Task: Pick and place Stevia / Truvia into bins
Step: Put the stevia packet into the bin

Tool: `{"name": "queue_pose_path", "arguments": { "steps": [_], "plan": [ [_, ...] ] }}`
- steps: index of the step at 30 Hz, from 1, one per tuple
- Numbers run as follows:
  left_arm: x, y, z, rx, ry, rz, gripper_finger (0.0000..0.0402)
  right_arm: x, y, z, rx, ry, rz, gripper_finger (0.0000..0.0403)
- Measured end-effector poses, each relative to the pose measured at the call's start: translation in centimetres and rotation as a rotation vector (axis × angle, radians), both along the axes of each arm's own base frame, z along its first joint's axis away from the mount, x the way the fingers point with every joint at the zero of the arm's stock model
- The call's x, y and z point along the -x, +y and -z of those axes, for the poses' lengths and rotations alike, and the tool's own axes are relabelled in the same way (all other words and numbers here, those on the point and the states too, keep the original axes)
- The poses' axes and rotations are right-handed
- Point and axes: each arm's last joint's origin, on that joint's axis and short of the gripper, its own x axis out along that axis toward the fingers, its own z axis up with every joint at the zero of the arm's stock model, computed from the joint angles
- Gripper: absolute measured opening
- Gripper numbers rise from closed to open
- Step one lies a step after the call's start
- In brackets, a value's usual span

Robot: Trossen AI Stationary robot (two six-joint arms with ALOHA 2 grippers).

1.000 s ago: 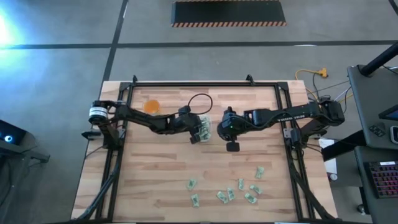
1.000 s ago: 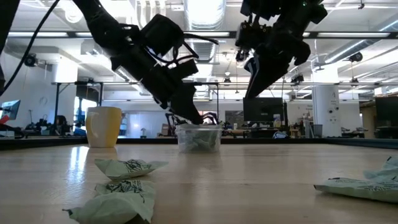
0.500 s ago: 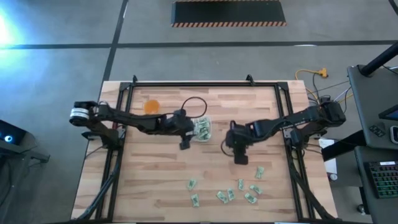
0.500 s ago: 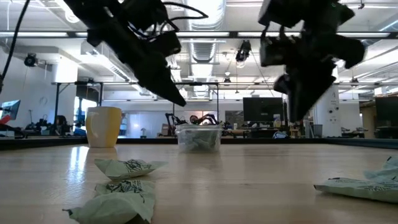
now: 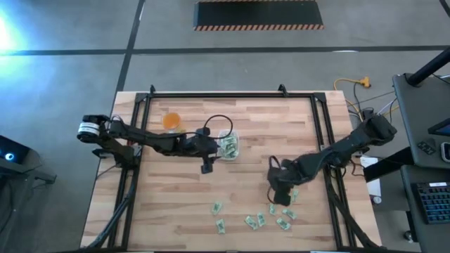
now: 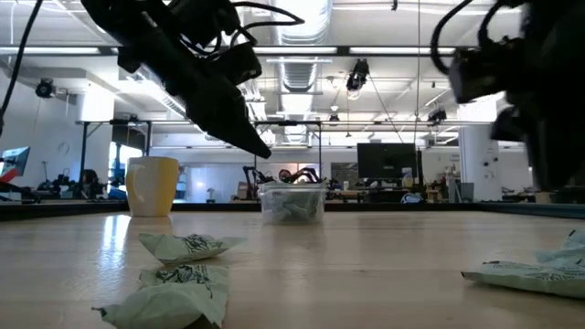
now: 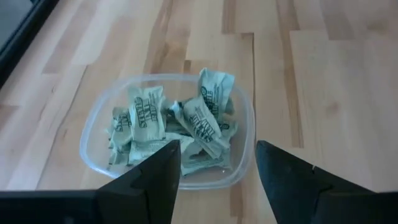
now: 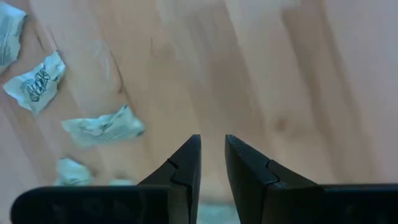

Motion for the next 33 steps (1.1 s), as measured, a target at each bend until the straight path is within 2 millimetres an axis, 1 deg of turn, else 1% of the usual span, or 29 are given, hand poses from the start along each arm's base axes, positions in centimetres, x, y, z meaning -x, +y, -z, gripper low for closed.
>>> {"name": "queue_pose_path", "arguments": {
  "steps": [4, 7, 12, 16, 19, 25, 30, 33],
  "plan": [
    [-0.3, 0.0, -0.4, -0.024, -0.046, 0.018, 0.0193, 1.7, 1.8, 0.1, -0.02, 0.092, 0.184, 0.0063],
    [-0.6, 0.0, -0.8, -0.048, -0.093, 0.033, 0.0193, 2.8, 3.1, 0.2, -0.012, 0.121, 0.254, 0.0063],
    [-1.0, 0.0, -1.5, -0.076, -0.164, 0.048, 0.0193, 4.1, 4.6, 0.2, 0.013, 0.112, 0.283, 0.0064],
    [-1.1, 0.0, -1.6, -0.089, -0.181, 0.055, 0.0193, 4.9, 5.4, 0.3, 0.006, 0.122, 0.307, 0.0063],
    [-1.1, 0.1, -1.7, -0.094, -0.182, 0.056, 0.0193, 5.4, 6.0, 0.3, 0.008, 0.124, 0.285, 0.0063],
    [-1.2, 0.1, -1.8, -0.098, -0.199, 0.054, 0.0193, 6.7, 6.0, 1.5, 0.051, 0.132, 0.301, 0.0064],
    [-1.2, 0.2, -1.9, -0.113, -0.2, 0.059, 0.0193, 7.2, 5.4, 2.4, 0.09, 0.13, 0.303, 0.0065],
    [-1.2, 0.2, -1.9, -0.113, -0.2, 0.059, 0.0193, 7.1, 5.1, 3.2, 0.074, 0.108, 0.285, 0.0063]
  ]
}}
